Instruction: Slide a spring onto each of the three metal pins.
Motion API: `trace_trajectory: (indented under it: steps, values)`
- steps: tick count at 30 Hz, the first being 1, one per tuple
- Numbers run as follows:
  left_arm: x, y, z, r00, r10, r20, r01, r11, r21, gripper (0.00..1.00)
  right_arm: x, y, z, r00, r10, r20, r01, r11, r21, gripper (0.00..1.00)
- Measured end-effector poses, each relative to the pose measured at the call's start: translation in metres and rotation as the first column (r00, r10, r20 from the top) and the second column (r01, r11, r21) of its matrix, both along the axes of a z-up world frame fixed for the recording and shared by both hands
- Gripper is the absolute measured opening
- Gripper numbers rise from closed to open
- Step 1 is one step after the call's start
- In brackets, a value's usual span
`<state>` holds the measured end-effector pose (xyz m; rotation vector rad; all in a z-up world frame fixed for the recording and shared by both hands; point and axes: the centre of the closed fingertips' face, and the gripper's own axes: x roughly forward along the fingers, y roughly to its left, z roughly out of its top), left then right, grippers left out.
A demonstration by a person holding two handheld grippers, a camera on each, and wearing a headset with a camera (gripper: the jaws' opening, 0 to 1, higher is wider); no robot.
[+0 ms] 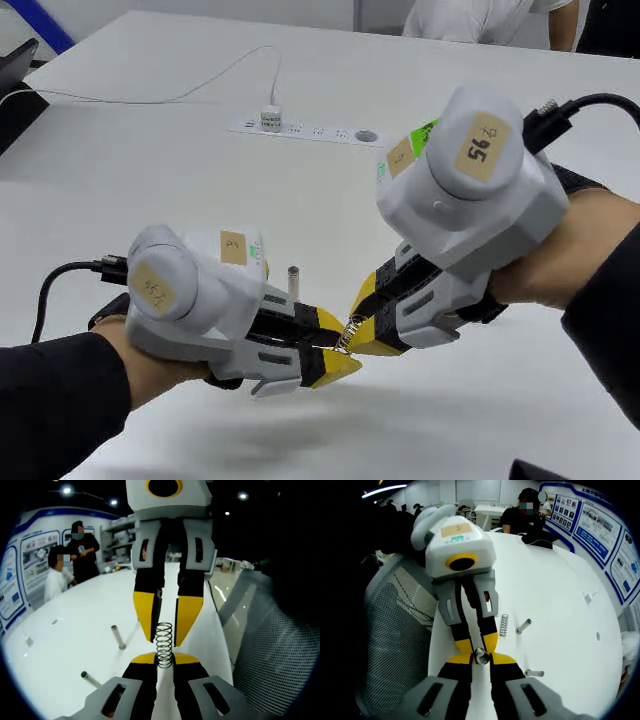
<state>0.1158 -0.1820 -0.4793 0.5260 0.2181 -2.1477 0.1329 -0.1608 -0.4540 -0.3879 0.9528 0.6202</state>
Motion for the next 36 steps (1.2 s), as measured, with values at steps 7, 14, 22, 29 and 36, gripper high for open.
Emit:
trace_trajectory:
  steps: [7,14,22,29,36]
  values:
    - [0.000,-0.001,0.001,1.000,0.004,-0.004,-0.004,1.000,-0.005,0.11,0.001,0.000,-0.001,1.000,-0.006,-0.001,0.006,1.000,0.007,0.13]
    - [0.001,-0.001,0.001,1.000,0.008,-0.005,-0.008,1.000,-0.006,0.11,0.002,0.001,-0.001,1.000,-0.006,-0.001,0.006,1.000,0.012,0.12]
    - [0.002,-0.002,0.002,1.000,0.021,-0.016,-0.021,1.000,-0.008,0.12,0.002,-0.001,-0.001,1.000,-0.009,-0.004,0.009,1.000,0.006,0.12]
    - [0.006,-0.003,0.004,0.999,0.040,-0.037,-0.041,0.999,-0.006,0.18,0.003,-0.006,0.003,1.000,-0.024,0.001,0.024,1.000,0.003,0.12]
    - [0.013,-0.001,0.005,0.997,0.064,-0.048,-0.064,0.998,-0.003,0.22,0.000,-0.015,0.004,0.999,-0.045,0.000,0.045,0.999,-0.005,0.12]
